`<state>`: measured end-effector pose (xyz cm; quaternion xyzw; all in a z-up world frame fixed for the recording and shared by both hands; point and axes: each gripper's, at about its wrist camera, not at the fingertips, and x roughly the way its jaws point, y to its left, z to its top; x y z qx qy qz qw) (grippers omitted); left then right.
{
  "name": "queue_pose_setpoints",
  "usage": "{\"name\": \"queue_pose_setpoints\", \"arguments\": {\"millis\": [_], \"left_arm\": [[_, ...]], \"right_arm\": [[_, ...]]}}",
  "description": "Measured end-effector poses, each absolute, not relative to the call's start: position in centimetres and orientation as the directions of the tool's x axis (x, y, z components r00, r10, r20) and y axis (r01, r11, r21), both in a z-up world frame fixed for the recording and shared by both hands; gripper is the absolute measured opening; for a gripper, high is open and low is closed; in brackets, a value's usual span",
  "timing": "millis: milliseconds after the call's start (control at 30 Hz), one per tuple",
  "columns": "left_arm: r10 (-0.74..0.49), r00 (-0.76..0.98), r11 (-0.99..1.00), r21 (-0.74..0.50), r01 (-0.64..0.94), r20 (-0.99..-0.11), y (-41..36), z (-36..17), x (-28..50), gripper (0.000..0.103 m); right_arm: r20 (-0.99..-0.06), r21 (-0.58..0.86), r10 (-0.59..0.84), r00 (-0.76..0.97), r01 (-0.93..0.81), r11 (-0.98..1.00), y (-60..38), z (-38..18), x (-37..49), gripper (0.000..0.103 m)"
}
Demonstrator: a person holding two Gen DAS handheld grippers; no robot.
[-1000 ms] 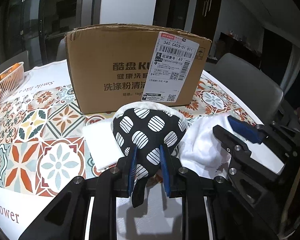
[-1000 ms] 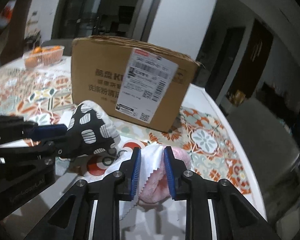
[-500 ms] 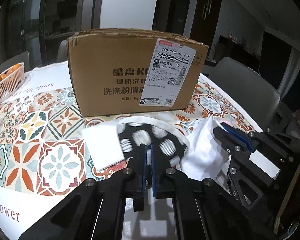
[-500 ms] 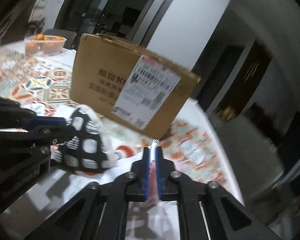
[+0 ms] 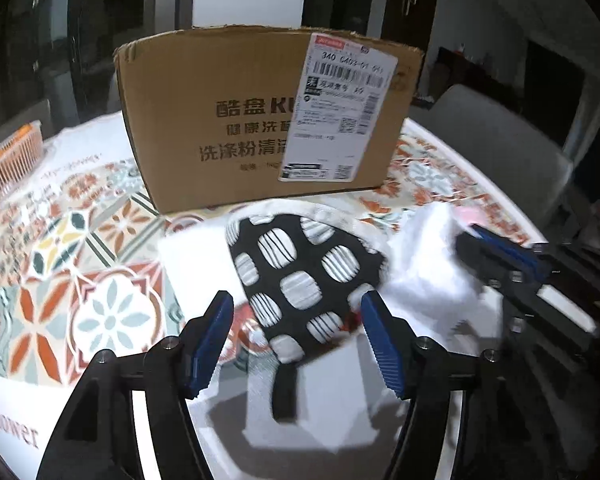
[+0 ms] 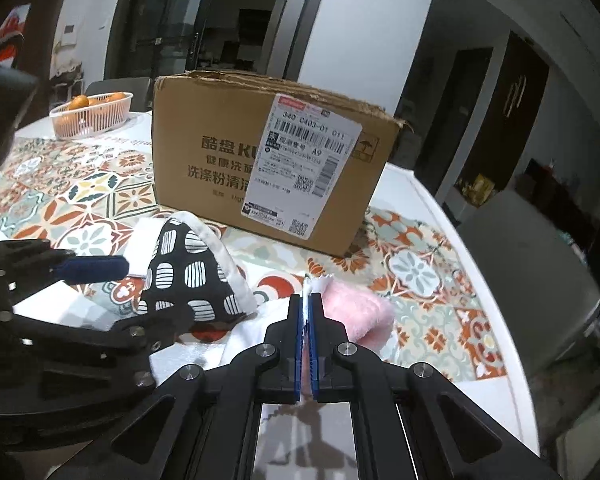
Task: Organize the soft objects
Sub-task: 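Lift the dotted pouch with the left tool while the right tool lifts the white cloth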
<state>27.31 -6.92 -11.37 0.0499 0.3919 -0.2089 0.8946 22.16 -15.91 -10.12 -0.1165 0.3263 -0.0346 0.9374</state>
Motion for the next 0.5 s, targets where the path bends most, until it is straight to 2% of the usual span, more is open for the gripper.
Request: {"name": "queue_pose_setpoints", "arguments": {"millis": [33,167,300,467,500], "left_arm": [[-0.334,0.602,0.904,-0.065,0.423,-0.725,-7.1,-11.4,27.6,0.066],[-0.325,0.604,0.894,-0.028,0.447,-0.728,-7.8,-11.6,28.7,0.078],[-0.332,0.604,0.890,-0.027,0.456,-0.725,-8.3,-12.0,29.4,0.076],[-0.358,0.618,0.888,-0.051,0.457,-0.699,-8.1,-11.7,29.3,0.041],[-0.361,0.620,0.889,-0.056,0.454,-0.696,-8.0,-11.5,29.2,0.038]], "right_arm": [[-0.606,-0.240,-0.146,0.782,-0.005,0.971,-16.0,-10.2,22.2,0.004],[-0.614,-0.226,-0.140,0.777,-0.003,0.974,-16.3,-10.3,22.5,0.004],[-0.614,-0.232,-0.140,0.777,-0.008,0.973,-16.1,-10.5,22.7,0.004],[-0.620,-0.219,-0.133,0.773,-0.008,0.976,-16.2,-10.6,22.8,0.004],[-0.619,-0.219,-0.133,0.774,-0.008,0.976,-16.2,-10.5,22.7,0.004]]}}
